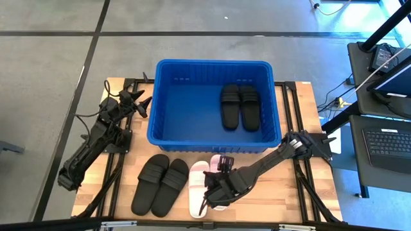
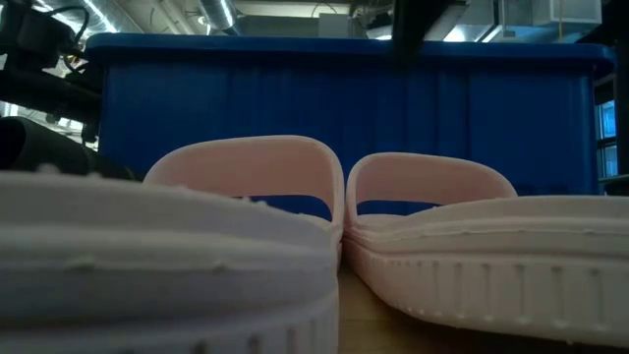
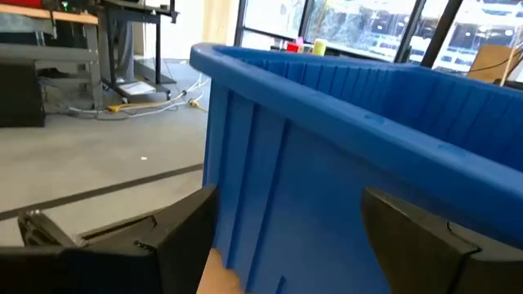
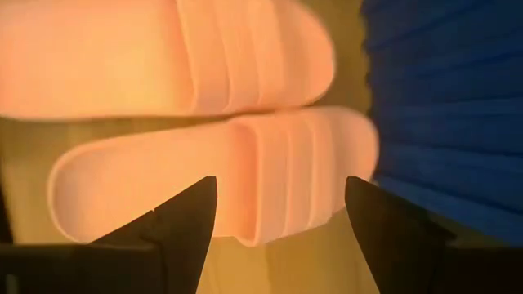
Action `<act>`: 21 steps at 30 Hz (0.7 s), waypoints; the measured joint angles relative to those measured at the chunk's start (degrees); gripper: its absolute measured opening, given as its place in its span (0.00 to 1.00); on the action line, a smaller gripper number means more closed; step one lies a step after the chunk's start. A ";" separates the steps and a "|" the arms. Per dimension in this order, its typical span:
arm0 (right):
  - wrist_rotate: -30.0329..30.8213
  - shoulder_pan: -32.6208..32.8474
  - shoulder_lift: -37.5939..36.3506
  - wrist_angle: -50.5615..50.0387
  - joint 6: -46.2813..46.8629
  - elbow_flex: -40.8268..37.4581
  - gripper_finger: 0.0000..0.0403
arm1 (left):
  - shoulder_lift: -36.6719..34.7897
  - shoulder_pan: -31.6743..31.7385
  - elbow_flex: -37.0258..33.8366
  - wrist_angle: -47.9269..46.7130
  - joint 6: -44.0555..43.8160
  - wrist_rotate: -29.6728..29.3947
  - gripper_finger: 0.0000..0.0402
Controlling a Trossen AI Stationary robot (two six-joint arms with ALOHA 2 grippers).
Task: Pick and place slides into bin
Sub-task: Put the pink slipper into the blue bin
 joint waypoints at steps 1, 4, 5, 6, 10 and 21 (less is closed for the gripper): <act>-0.28 -0.02 0.73 -0.11 -0.03 -0.02 0.67 | 0.00 0.00 0.01 -0.15 0.01 -0.07 0.72; -0.89 -0.13 2.19 0.17 -0.44 -0.02 0.67 | 0.00 0.00 0.07 -0.37 0.01 -0.10 0.72; -0.89 -0.15 2.62 0.25 -0.44 0.00 0.67 | 0.00 0.00 0.07 -0.39 0.03 -0.10 0.72; -0.89 -0.18 3.15 -0.02 -0.45 0.00 0.67 | -0.01 0.00 0.07 -0.41 0.03 -0.11 0.72; -0.91 -0.46 5.17 -0.32 -0.43 -0.02 0.67 | 0.00 0.00 0.07 -0.46 0.03 -0.19 0.72; -0.78 -2.39 9.36 -3.35 -0.39 -0.02 0.67 | 0.00 0.00 0.07 -0.57 0.03 -0.23 0.72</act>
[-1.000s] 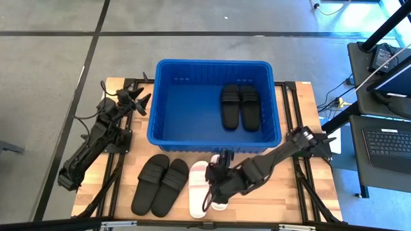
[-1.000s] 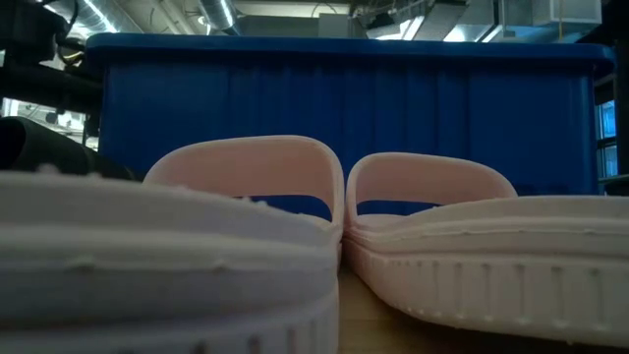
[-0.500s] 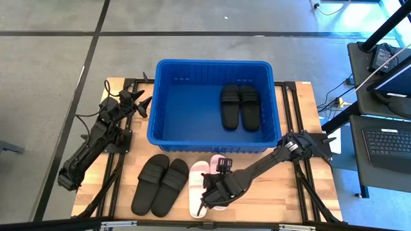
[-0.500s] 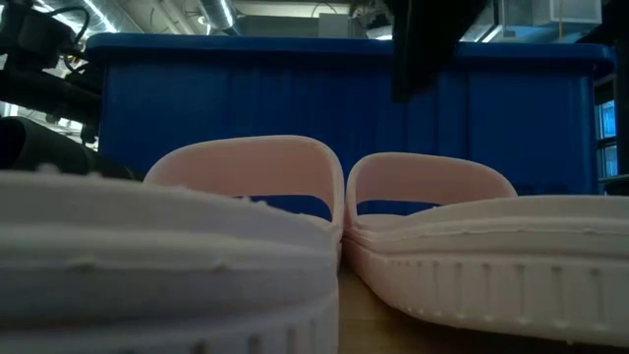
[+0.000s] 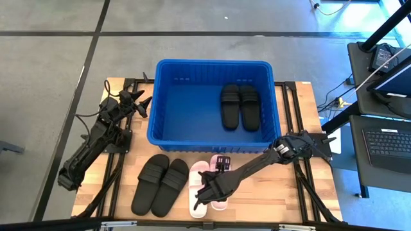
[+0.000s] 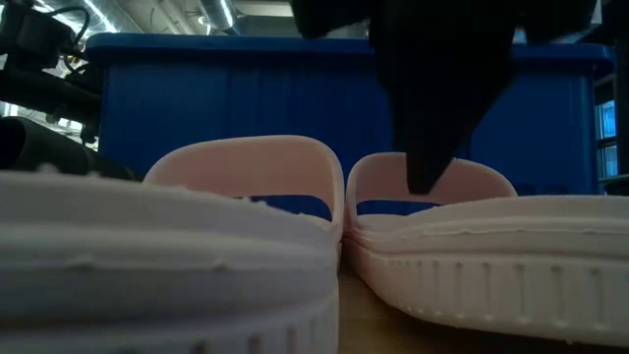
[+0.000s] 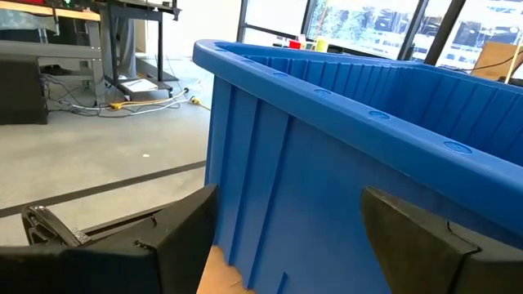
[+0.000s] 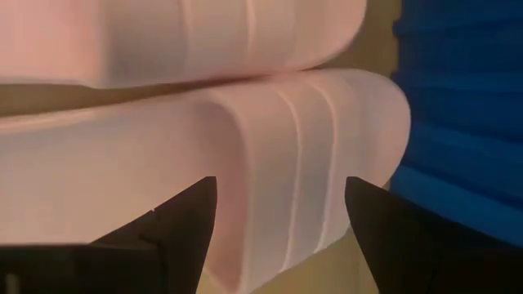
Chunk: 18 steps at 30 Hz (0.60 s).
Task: Pick and place slides into bin
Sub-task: Put the pink slipper into the blue bin
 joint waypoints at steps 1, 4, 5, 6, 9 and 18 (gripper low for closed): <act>0.14 -0.18 0.24 -0.51 0.07 0.00 0.67 | 0.00 0.00 0.00 0.00 0.00 0.00 0.72; 0.58 -0.88 0.45 -1.35 0.22 -0.04 0.66 | 0.00 0.00 0.00 -0.02 0.00 -0.01 0.72; 0.62 -1.14 0.47 -1.40 0.25 -0.04 0.65 | 0.00 0.00 0.00 -0.04 0.00 -0.02 0.72; 0.71 -1.42 0.53 -1.55 0.27 -0.04 0.64 | 0.00 0.00 0.00 -0.04 0.00 -0.02 0.72; 1.89 -2.02 0.60 -1.69 0.17 -0.04 0.59 | -0.02 0.00 0.00 -0.07 0.00 -0.02 0.72; 2.08 -3.25 0.60 -1.58 -0.03 -0.04 0.34 | -0.02 0.00 0.00 -0.09 0.00 -0.02 0.72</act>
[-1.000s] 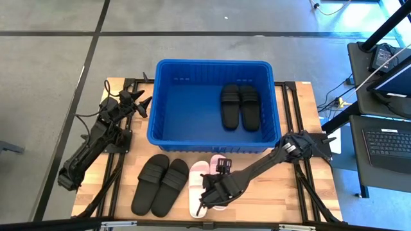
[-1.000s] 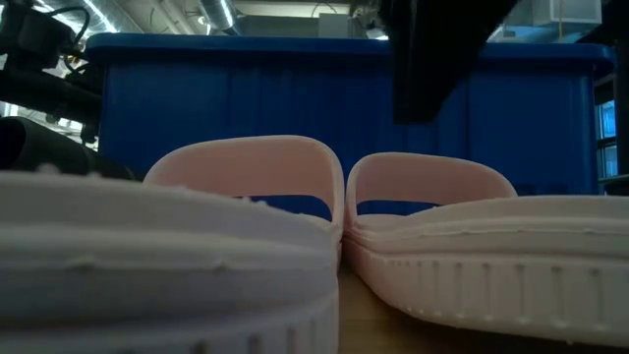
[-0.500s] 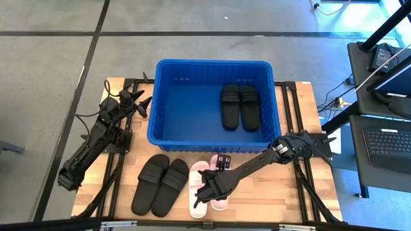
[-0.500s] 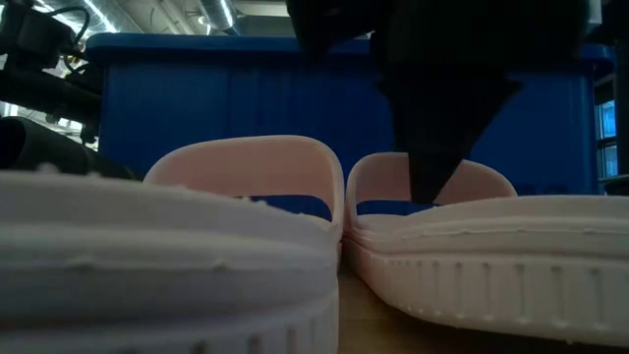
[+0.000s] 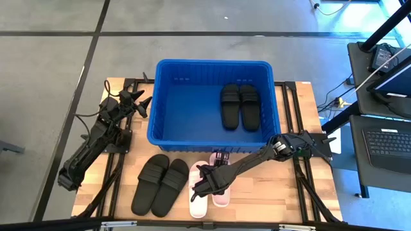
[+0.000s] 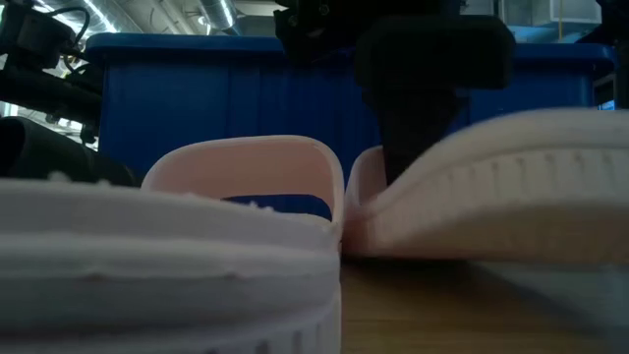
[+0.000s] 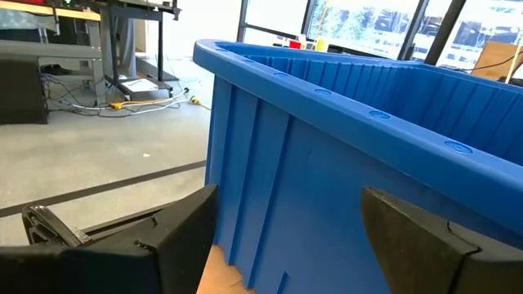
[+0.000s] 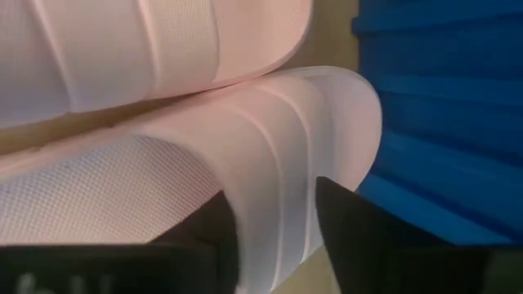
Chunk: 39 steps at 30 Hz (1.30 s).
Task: Pick and place slides into bin
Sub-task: Put the pink slipper into the blue bin
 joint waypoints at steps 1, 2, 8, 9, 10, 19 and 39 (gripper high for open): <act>-0.02 0.00 0.00 0.00 0.00 0.02 0.31 | 0.02 0.00 0.00 -0.02 0.00 0.00 0.72; -0.04 0.00 0.00 0.00 0.00 0.02 0.27 | 0.02 0.00 0.00 -0.02 0.00 0.00 0.72; -3.74 -0.09 0.00 -0.19 0.00 0.02 0.05 | 0.01 0.00 0.00 -0.02 0.00 0.00 0.72; -4.70 -0.12 0.00 -0.17 0.00 0.06 0.04 | 0.02 0.00 0.00 -0.02 0.00 0.00 0.72; -5.83 -0.13 0.00 -0.18 0.14 0.10 0.03 | 0.02 0.00 0.00 -0.02 0.00 0.00 0.72; -18.79 -0.09 0.02 -7.67 4.49 10.51 0.03 | 0.02 0.00 0.00 -0.02 0.00 0.00 0.72; -12.35 -2.55 -17.15 12.01 6.65 13.46 0.03 | 0.01 -0.02 0.00 -0.04 -0.02 -0.24 0.72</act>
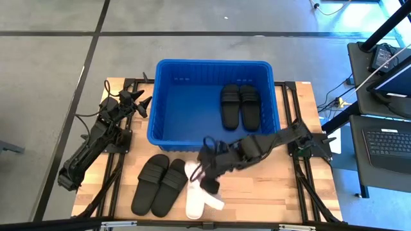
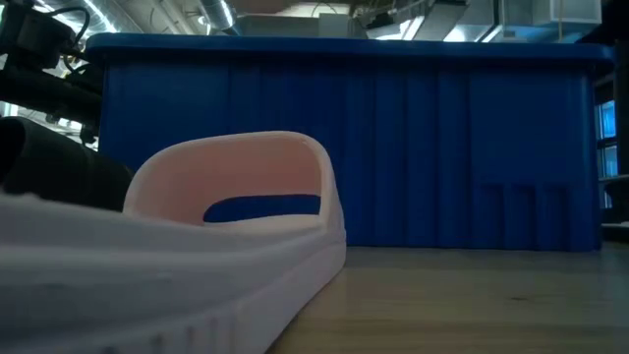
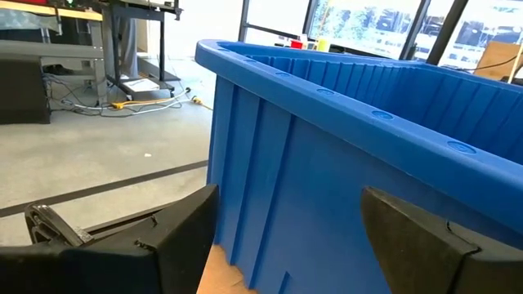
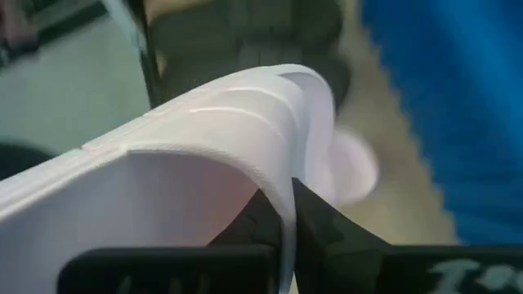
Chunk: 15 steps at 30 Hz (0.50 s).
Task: Pick and place slides into bin
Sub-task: Put the pink slipper into the blue bin
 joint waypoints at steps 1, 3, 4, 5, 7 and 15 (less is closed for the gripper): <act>1.17 -0.65 -0.87 0.86 -0.87 -0.06 0.03 | -0.02 0.02 0.00 -0.02 0.02 -0.04 0.72; 2.93 -1.94 -2.56 2.07 -3.50 -0.09 0.03 | 0.00 0.00 0.00 -0.01 0.02 -0.03 0.72; 3.78 -2.68 -3.15 2.43 -5.53 -0.06 0.03 | -0.01 0.02 0.00 -0.01 0.02 -0.04 0.72; 4.48 -3.37 -3.83 2.80 -7.87 -0.04 0.03 | -0.02 0.00 0.00 -0.01 0.01 -0.01 0.72; 6.74 -5.12 -4.83 2.78 -12.33 -0.04 0.03 | 0.00 0.02 0.00 -0.02 0.01 -0.11 0.72; 17.48 -17.07 -6.37 2.85 -28.83 -0.22 0.03 | 0.00 0.00 0.00 -0.02 -0.07 -0.13 0.72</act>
